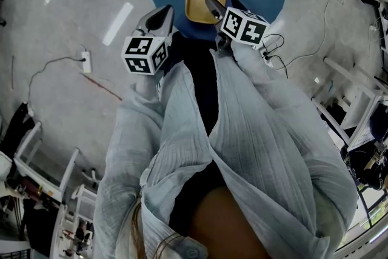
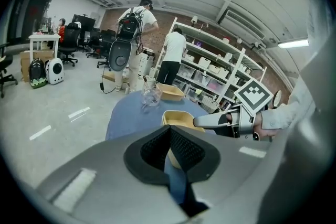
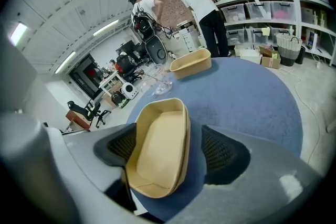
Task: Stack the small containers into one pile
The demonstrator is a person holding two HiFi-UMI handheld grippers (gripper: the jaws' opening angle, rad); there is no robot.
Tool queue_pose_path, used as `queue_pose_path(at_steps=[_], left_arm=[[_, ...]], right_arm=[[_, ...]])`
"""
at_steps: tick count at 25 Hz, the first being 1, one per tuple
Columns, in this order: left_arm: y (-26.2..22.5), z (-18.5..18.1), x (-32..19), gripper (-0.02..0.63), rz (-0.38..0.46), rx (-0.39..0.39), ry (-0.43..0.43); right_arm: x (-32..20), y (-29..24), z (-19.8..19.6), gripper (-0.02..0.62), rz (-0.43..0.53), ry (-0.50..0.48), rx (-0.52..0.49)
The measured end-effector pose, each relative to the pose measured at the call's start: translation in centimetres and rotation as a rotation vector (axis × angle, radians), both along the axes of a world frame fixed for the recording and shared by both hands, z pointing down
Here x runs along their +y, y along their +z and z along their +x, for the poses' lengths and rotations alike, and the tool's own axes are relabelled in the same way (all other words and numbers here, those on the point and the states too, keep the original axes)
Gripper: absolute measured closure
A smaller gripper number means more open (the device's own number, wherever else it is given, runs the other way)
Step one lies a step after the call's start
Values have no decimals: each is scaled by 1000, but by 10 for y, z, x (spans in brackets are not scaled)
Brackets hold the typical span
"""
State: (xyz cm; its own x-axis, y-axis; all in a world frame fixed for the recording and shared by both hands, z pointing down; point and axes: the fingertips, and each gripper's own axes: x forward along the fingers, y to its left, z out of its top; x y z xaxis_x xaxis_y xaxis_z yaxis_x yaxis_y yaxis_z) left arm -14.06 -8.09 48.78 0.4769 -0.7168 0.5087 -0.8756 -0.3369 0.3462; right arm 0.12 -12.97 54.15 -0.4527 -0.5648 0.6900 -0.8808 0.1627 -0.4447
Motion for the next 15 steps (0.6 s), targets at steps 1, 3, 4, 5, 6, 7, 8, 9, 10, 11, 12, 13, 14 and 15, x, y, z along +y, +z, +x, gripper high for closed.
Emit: queue_pose_path(at_steps=[1, 3, 4, 5, 6, 7, 8, 9, 10, 11, 12, 13, 14, 15], left_arm=[[0, 1, -1, 592, 2, -1, 3], [-2, 4, -5, 592, 8, -3, 9], [-3, 6, -6, 592, 12, -3, 12], [-4, 7, -8, 592, 15, -4, 15], [-6, 8, -9, 592, 18, -4, 18], [-7, 9, -10, 592, 21, -5, 22], [-8, 10, -11, 592, 24, -7, 27], [-9, 10, -12, 592, 26, -9, 31], [-10, 9, -13, 592, 29, -12, 35], [-10, 9, -15, 592, 32, -14, 38], [-11, 9, -17, 592, 35, -15, 41], [-11, 10, -19, 592, 38, -16, 45], [-12, 11, -20, 592, 40, -16, 48], [-13, 13, -21, 592, 43, -17, 51]], right_arm=[[0, 0, 1, 203, 0, -7, -5], [0, 1, 4, 188, -3, -17, -16], [0, 0, 6, 184, -3, -22, -23], [0, -2, 7, 183, -3, -30, -32], [0, -4, 7, 183, -1, -40, -42], [0, -7, 8, 183, 0, -50, -51], [0, -9, 9, 183, 1, -56, -56], [0, -11, 10, 183, 3, -60, -57], [-1, -12, 12, 183, 6, -63, -56], [-2, -13, 13, 188, 10, -67, -55], [-3, -14, 15, 192, 13, -70, -55], [-4, -16, 18, 193, 19, -73, -57], [-6, -18, 20, 193, 29, -75, -59], [-9, -22, 24, 193, 48, -77, -61]])
